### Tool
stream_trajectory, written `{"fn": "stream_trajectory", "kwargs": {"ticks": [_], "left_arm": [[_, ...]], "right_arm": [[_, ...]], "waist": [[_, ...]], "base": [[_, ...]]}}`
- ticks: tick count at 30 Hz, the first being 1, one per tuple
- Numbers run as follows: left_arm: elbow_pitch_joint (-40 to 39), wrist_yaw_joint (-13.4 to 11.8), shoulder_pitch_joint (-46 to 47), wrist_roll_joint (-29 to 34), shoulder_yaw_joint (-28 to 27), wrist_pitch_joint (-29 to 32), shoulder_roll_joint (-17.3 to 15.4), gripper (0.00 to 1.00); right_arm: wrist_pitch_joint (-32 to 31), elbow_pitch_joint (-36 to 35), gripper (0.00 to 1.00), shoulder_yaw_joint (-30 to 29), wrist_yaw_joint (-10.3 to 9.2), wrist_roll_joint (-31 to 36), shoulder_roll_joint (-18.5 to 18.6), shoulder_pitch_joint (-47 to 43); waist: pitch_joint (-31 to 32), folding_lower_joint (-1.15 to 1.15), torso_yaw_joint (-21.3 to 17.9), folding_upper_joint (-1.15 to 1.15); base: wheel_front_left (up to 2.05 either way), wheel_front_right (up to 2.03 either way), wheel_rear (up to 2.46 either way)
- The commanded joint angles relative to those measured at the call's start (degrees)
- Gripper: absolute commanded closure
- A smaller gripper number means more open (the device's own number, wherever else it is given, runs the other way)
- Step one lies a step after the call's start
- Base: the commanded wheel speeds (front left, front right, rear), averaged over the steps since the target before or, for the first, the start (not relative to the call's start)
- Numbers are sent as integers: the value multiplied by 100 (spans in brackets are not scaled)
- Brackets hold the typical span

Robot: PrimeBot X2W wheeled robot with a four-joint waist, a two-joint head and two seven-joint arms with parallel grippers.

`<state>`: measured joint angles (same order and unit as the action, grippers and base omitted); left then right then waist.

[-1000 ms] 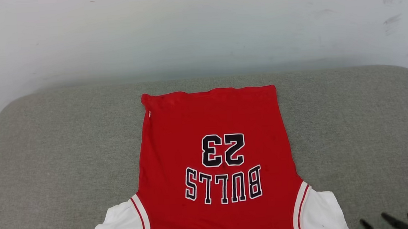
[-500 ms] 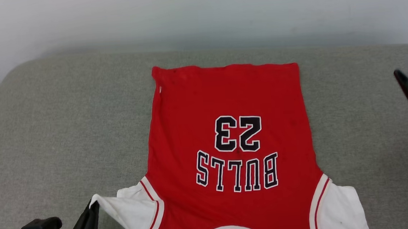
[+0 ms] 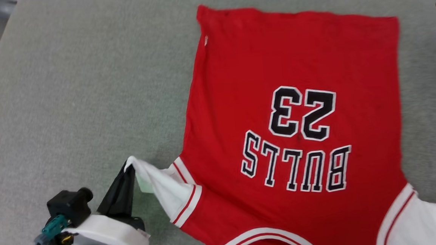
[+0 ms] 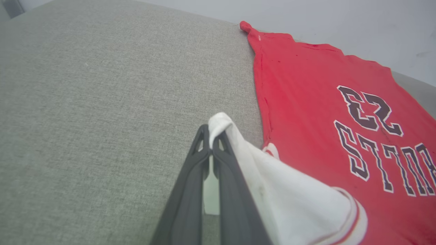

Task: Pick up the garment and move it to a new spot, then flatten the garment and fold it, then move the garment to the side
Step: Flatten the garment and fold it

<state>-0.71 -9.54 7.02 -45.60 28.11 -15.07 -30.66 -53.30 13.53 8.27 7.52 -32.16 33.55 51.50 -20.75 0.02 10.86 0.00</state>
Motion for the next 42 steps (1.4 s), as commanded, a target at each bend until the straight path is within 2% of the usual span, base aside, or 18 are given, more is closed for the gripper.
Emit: {"fn": "stream_trajectory", "kwargs": {"ticks": [1,5,9,17,23,24,25,29,35,42], "left_arm": [[-17,59,155,92,-23,-15,90,100],[-65,151,315,268,-142,-15,285,100],[-65,269,433,425,-255,-15,484,100],[72,535,559,703,-437,-15,834,100],[183,662,598,829,-527,-14,965,100],[203,690,603,849,-537,-14,985,100],[225,706,609,875,-545,-14,1005,100],[324,755,568,923,-619,-14,1048,100],[427,759,345,933,-798,-15,1034,100],[452,660,-41,874,-943,0,914,100]], "right_arm": [[-411,172,0,47,-6,-4,13,269],[-1131,489,0,224,-6,195,80,699],[-1522,695,0,289,-5,436,141,945],[-1741,1027,0,510,-5,696,91,707],[-1774,1092,0,667,-4,575,168,395],[-1768,1094,53,665,-4,578,209,383],[-1745,1090,100,651,-4,590,250,400],[-1509,1083,100,584,-6,591,277,543],[-876,1069,100,443,-5,346,-6,730],[-188,843,100,747,-5,-111,276,233]], "waist": [[-483,-2,371,0],[-847,-2,553,0],[-1167,-2,715,0],[-1563,-2,873,0],[-1601,-2,877,0],[-1597,-2,877,0],[-1586,-2,875,0],[-1458,-2,805,0],[-1017,-2,544,0],[-300,-2,193,0]], "base": [[0,0,0],[0,0,0],[0,0,0],[0,0,0],[0,0,0],[0,0,0],[0,0,0],[0,0,0],[0,0,0],[0,0,0]]}}
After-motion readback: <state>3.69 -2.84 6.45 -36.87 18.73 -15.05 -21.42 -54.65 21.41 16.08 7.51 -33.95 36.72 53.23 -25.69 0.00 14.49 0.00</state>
